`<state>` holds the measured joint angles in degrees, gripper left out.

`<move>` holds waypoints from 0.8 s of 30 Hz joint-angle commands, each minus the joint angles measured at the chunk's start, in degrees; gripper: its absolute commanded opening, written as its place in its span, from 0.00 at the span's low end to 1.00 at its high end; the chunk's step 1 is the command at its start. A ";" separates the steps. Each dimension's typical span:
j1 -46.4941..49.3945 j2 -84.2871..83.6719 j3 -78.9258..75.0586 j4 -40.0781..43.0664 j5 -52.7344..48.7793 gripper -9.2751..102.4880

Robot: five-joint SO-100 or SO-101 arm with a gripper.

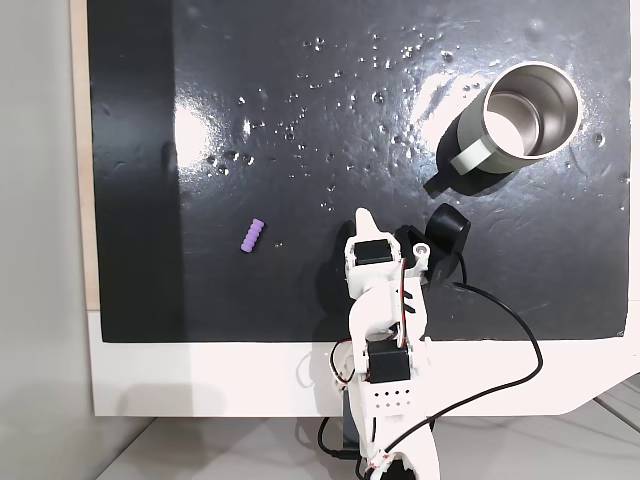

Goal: Grasp a pengrip and put it in the cup.

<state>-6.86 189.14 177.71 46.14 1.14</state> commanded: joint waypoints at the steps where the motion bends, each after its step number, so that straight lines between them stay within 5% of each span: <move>1: -1.85 0.79 -0.18 -2.02 -2.90 0.08; 19: -5.01 0.18 -3.52 -5.71 -5.45 0.08; 24: -11.34 -22.15 -19.95 -5.63 -5.45 0.08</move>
<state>-16.00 180.09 170.33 42.19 -3.60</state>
